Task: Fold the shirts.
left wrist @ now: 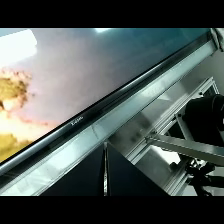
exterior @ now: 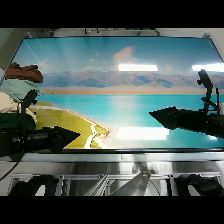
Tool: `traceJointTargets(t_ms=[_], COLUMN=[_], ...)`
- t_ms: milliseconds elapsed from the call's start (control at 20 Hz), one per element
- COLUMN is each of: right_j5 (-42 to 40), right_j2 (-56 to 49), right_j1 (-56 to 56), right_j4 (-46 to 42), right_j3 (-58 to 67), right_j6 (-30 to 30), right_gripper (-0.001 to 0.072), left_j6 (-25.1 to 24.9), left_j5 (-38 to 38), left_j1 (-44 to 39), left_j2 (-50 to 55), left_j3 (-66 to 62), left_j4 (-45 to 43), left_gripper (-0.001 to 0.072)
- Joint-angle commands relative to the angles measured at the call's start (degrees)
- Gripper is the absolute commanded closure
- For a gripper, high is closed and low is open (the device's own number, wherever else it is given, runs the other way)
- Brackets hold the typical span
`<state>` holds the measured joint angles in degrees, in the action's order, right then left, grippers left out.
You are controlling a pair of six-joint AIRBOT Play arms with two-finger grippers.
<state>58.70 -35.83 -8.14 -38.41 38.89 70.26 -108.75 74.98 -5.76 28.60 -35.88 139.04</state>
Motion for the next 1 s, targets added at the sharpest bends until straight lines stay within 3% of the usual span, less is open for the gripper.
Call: traceJointTargets(t_ms=[0, 250, 300, 350, 400, 600, 700, 800, 950], right_j5=[0.09, 0.11, 0.11, 0.11, 0.11, 0.09, 0.09, -1.55, -1.64], right_j2=[0.04, 0.04, 0.04, 0.04, 0.04, 0.04, 0.04, -0.07, -0.26], right_j1=[-0.04, -0.04, -0.04, -0.04, -0.04, -0.04, -0.04, -0.04, -0.07], right_j4=[0.02, 0.02, 0.02, 0.02, 0.02, 0.02, 0.02, 0.02, 0.07], right_j3=[-0.02, -0.02, -0.02, -0.02, -0.02, -0.02, -0.02, -0.02, -0.02], right_j6=[0.02, 0.02, 0.02, 0.02, 0.02, 0.02, 0.02, 0.02, 0.04], right_gripper=[0.0694, 0.0694, 0.0694, 0.0693, 0.0694, 0.0694, 0.0694, 0.0694, 0.0694], left_j6=[-0.04, -0.02, -0.02, 0.04, 0.37, 0.09, -4.37, -7.93, -8.41], left_j5=[-0.02, -2.25, -3.21, -3.48, -3.5, -3.15, -2.49, -3.26, -7.43], left_j1=[-0.04, 0.52, 1.81, 4.0, 6.8, 24.48, 30.88, 33.2, 31.87], left_j2=[-0.04, -0.02, 0.33, 1.51, 3.39, 19.71, 32.48, 46.36, 68.11], left_j3=[0.0, -0.39, -1.51, -4.07, -7.21, -24.65, -34.51, -45.88, -65.09], left_j4=[0.0, -0.17, -1.22, -3.85, -7.3, -20.83, -24.2, -27.8, -32.7], left_gripper=[0.0696, 0.0693, 0.0486, 0.0204, -0.0013, -0.0013, -0.0013, -0.0013, -0.0013])
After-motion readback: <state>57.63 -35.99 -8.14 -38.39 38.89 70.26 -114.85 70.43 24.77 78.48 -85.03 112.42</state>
